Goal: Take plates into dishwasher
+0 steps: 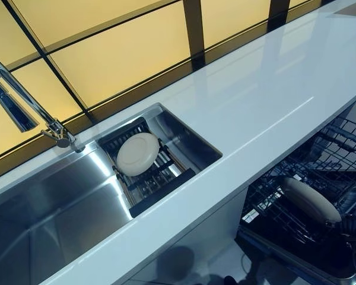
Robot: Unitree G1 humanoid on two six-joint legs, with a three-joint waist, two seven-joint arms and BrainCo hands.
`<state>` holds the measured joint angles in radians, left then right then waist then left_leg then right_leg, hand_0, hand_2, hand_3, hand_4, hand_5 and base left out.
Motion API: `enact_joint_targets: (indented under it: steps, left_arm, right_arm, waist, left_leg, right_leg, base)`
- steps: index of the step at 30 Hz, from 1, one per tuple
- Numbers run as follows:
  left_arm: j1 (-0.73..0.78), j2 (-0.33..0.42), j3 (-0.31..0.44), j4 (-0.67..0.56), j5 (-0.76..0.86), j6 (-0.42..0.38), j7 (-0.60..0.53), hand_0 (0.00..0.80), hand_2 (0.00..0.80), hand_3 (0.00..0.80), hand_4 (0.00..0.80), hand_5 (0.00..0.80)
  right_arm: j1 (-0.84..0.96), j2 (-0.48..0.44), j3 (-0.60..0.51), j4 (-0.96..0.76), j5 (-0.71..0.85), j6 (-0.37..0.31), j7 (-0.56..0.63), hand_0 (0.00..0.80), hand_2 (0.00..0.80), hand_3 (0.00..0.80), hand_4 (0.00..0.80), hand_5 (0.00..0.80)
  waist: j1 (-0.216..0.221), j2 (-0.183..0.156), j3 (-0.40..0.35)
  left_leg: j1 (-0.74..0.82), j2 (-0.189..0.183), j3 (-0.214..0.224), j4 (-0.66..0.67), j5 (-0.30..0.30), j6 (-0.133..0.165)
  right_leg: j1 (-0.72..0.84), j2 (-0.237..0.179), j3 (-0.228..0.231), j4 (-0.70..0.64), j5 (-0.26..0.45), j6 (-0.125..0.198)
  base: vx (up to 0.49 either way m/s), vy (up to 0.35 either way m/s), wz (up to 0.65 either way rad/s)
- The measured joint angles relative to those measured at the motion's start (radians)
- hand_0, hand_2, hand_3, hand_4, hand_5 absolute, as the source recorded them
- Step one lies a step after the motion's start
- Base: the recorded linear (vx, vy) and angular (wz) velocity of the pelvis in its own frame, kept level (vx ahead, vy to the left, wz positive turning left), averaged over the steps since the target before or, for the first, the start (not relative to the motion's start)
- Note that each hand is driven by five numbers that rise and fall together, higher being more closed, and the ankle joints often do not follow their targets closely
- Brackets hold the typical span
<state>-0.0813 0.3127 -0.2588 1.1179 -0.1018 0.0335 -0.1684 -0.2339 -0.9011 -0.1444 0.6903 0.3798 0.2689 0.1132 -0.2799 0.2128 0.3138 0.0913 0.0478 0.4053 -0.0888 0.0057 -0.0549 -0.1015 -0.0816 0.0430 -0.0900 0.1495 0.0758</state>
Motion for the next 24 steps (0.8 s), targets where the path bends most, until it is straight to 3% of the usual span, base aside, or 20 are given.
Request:
enact_joint_targets:
  steps: [9, 10, 11, 17, 24]
  left_arm:
    - [0.0, -0.008, -0.005, -0.004, -0.002, 0.0, 0.0, 0.0, 0.0, 0.0, 0.0, 0.0]
    - [0.001, -0.009, -0.005, -0.008, -0.003, 0.0, -0.001, 0.0, 0.0, 0.0, 0.0, 0.0]
    - [0.001, -0.009, -0.005, -0.008, -0.004, 0.0, -0.001, 0.0, 0.0, 0.0, 0.0, 0.0]
    - [0.0, -0.011, -0.007, -0.015, -0.011, 0.0, -0.001, 0.0, 0.0, 0.0, 0.0, 0.0]
    - [-0.002, -0.012, -0.006, -0.022, -0.011, 0.0, 0.0, 0.0, 0.0, 0.0, 0.0, 0.0]
  right_arm:
    - [-0.026, -0.016, 0.0, 0.002, -0.055, -0.009, -0.009, 0.8, 0.8, 0.8, 0.8, 0.8]
    - [-0.026, -0.019, 0.0, 0.002, -0.06, -0.009, -0.009, 0.527, 0.527, 0.527, 0.527, 0.527]
    - [-0.026, -0.02, 0.0, 0.002, -0.066, -0.009, -0.01, 0.0, 0.0, 0.0, 0.0, 0.0]
    - [-0.023, -0.044, 0.0, -0.001, -0.083, 0.008, 0.009, 0.0, 0.0, 0.0, 0.0, 0.0]
    - [-0.01, -0.15, -0.02, -0.062, -0.082, 0.06, 0.058, 0.0, 0.0, 0.0, 0.0, 0.0]
  waist:
    - [0.001, 0.03, 0.004]
    - [0.001, 0.03, 0.004]
    - [0.001, 0.03, 0.004]
    - [0.001, 0.03, 0.005]
    - [-0.003, 0.016, 0.015]
  left_leg:
    - [-0.004, -0.001, -0.011, -0.002, 0.0, 0.0]
    - [-0.005, -0.001, -0.011, -0.002, 0.0, 0.0]
    - [-0.005, -0.002, -0.012, -0.002, 0.0, 0.0]
    - [-0.011, -0.004, -0.026, -0.001, 0.0, 0.0]
    - [-0.012, -0.003, -0.028, -0.001, 0.0, 0.0]
  right_leg:
    - [-0.006, -0.004, -0.011, 0.0, 0.003, 0.0]
    - [-0.007, -0.004, -0.012, 0.0, 0.003, 0.0]
    - [-0.007, -0.005, -0.012, 0.0, 0.003, 0.0]
    - [-0.01, -0.007, -0.017, 0.0, 0.003, 0.0]
    - [-0.009, -0.002, -0.019, 0.001, 0.003, 0.0]
  base:
    - [-0.005, 0.006, -0.01]
    - [0.0, 0.0, 0.0]
    - [0.0, 0.0, 0.0]
    - [0.001, 0.002, 0.02]
    - [0.0, 0.0, 0.0]
